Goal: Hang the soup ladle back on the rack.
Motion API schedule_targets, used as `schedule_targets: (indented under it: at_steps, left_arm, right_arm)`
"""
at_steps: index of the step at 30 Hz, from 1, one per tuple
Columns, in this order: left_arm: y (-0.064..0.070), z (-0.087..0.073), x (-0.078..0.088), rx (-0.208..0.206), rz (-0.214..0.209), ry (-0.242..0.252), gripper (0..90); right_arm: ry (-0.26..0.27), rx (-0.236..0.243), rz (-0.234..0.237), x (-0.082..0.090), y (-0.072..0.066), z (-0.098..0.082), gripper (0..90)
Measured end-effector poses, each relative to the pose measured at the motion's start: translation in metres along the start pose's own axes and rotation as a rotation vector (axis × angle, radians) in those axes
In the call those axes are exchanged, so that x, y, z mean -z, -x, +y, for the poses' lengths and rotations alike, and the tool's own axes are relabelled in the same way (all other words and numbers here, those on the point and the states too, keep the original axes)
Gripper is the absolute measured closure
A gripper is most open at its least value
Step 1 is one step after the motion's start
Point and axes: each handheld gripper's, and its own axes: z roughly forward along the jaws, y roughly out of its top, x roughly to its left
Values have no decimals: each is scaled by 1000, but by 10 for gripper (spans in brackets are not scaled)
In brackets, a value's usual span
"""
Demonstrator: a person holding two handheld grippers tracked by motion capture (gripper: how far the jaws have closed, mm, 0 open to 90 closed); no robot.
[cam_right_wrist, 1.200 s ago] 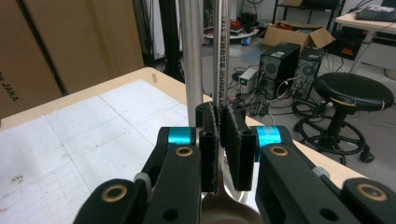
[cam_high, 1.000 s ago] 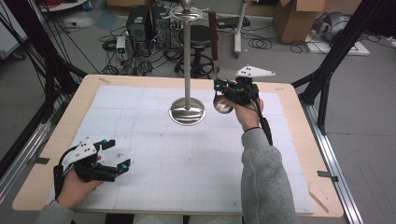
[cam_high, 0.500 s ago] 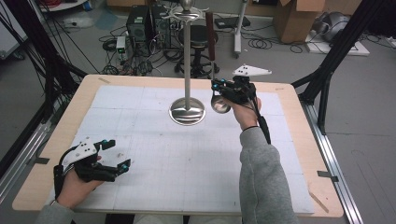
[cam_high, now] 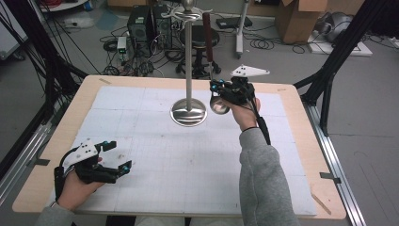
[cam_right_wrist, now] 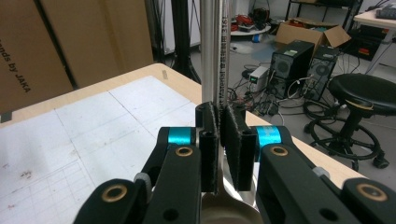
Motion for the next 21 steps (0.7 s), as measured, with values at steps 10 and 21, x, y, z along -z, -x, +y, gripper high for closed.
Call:
schedule_targets:
  at_steps: [10,21]
  left_arm:
    - [0,0,0,2,-2,-3,17]
    - [0,0,0,2,-1,0,17]
  right_arm:
    - [-14,-4,1,-6,-1,-1,846]
    - [-37,6,6,-16,-3,3,845]
